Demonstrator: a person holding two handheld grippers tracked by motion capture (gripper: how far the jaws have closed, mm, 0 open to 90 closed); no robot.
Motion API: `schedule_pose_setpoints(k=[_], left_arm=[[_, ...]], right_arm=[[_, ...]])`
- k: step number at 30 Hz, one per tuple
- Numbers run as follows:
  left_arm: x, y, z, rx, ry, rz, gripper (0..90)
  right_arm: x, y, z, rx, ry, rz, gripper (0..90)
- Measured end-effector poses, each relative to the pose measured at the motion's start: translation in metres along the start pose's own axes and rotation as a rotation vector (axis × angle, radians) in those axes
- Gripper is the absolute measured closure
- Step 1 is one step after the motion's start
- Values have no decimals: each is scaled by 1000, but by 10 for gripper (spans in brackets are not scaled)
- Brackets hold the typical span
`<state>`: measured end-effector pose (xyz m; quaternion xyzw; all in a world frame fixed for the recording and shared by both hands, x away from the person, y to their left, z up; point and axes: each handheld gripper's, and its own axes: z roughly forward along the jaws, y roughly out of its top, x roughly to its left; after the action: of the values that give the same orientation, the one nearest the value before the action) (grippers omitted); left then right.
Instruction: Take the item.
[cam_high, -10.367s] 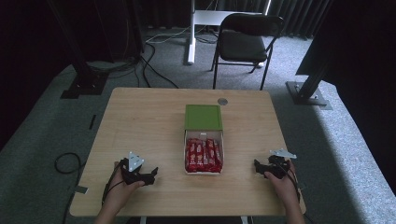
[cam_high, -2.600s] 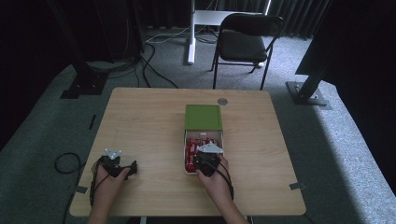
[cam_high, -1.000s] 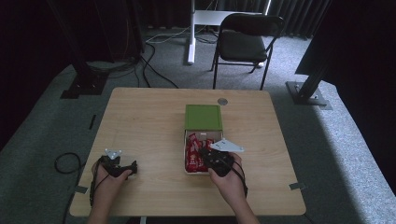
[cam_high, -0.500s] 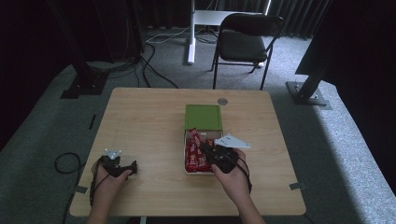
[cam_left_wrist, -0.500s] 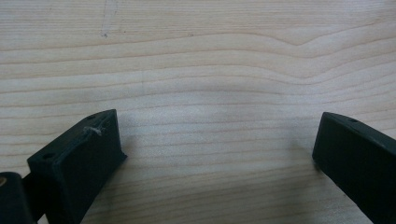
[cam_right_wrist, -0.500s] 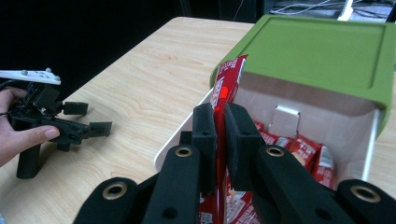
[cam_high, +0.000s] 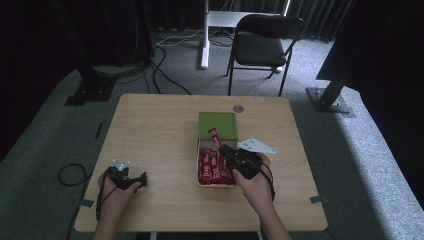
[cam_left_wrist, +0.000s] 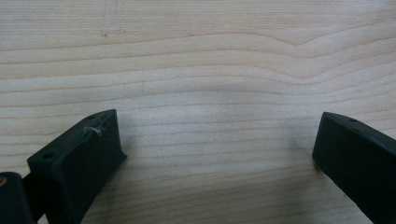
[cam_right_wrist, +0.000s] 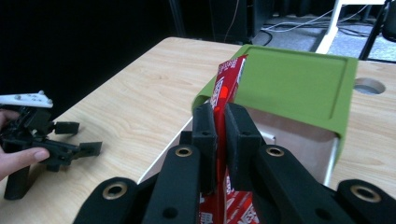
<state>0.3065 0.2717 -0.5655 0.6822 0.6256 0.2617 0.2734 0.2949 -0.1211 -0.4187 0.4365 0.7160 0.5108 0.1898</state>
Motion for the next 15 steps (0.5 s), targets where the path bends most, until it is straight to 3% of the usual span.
schedule_pose_setpoints(k=[11, 15], left_arm=[[0, 0, 0, 1, 0, 1, 20], [0, 0, 0, 1, 0, 0, 20]], right_arm=[[-19, 4, -9, -32, -44, 12, 834], [-33, 7, -17, -53, -83, 26, 834]])
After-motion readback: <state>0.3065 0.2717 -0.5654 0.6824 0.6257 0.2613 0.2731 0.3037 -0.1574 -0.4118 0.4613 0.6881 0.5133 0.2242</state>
